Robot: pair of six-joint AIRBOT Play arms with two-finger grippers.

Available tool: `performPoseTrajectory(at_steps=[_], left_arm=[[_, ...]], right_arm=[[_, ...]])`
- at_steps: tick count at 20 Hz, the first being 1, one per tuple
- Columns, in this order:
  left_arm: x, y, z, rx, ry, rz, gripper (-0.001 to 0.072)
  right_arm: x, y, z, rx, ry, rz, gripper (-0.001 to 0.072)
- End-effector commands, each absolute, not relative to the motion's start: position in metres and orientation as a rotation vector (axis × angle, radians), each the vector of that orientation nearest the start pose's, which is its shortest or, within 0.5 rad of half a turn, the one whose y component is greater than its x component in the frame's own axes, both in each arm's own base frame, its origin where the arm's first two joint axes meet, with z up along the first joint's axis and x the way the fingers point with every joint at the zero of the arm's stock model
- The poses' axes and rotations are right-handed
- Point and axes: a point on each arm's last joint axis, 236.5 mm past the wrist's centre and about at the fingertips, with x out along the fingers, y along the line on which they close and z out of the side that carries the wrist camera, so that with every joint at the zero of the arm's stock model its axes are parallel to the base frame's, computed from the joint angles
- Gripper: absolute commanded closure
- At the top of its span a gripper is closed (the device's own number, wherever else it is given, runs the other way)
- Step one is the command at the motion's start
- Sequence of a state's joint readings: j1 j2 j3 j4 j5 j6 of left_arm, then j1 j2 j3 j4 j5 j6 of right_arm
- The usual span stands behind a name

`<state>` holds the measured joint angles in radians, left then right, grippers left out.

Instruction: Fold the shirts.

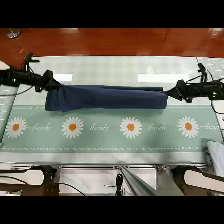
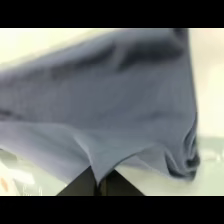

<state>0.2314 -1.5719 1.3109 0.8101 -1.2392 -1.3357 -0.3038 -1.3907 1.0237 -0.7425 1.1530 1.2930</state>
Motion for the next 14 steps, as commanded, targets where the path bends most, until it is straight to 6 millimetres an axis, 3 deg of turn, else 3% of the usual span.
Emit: performPoseTrajectory(at_steps=[1,4,7,8,9,10,11,12,14], left_arm=[[0.469,-0.054,-0.007,-0.708,1.295,-0.375,0.0684],[0.481,-0.049,-0.022,-0.72,1.308,-0.365,0.0684],[0.479,-0.052,-0.043,-0.728,1.348,-0.37,0.068],[0.478,-0.053,-0.049,-0.733,1.363,-0.37,0.0622],[0.478,-0.055,-0.053,-0.734,1.371,-0.371,0.0425],[0.477,-0.056,-0.054,-0.737,1.376,-0.37,0.0168],[0.477,-0.057,-0.053,-0.736,1.379,-0.37,0.0004],[0.477,-0.052,-0.05,-0.737,1.38,-0.358,0.0004],[0.471,-0.013,-0.04,-0.681,1.41,-0.249,0.0005]], right_arm=[[0.421,0.044,-0.026,0.822,1.23,0.263,0.0694],[0.431,0.041,-0.033,0.837,1.232,0.254,0.0694],[0.442,0.041,-0.041,0.883,1.211,0.238,0.0694],[0.446,0.041,-0.044,0.902,1.205,0.231,0.0694],[0.448,0.041,-0.048,0.918,1.205,0.229,0.0694],[0.448,0.042,-0.052,0.922,1.208,0.23,0.0632],[0.448,0.042,-0.056,0.925,1.216,0.228,0.0295],[0.447,0.041,-0.055,0.912,1.219,0.24,0.009],[0.444,0.026,-0.046,0.885,1.233,0.253,0.009]])
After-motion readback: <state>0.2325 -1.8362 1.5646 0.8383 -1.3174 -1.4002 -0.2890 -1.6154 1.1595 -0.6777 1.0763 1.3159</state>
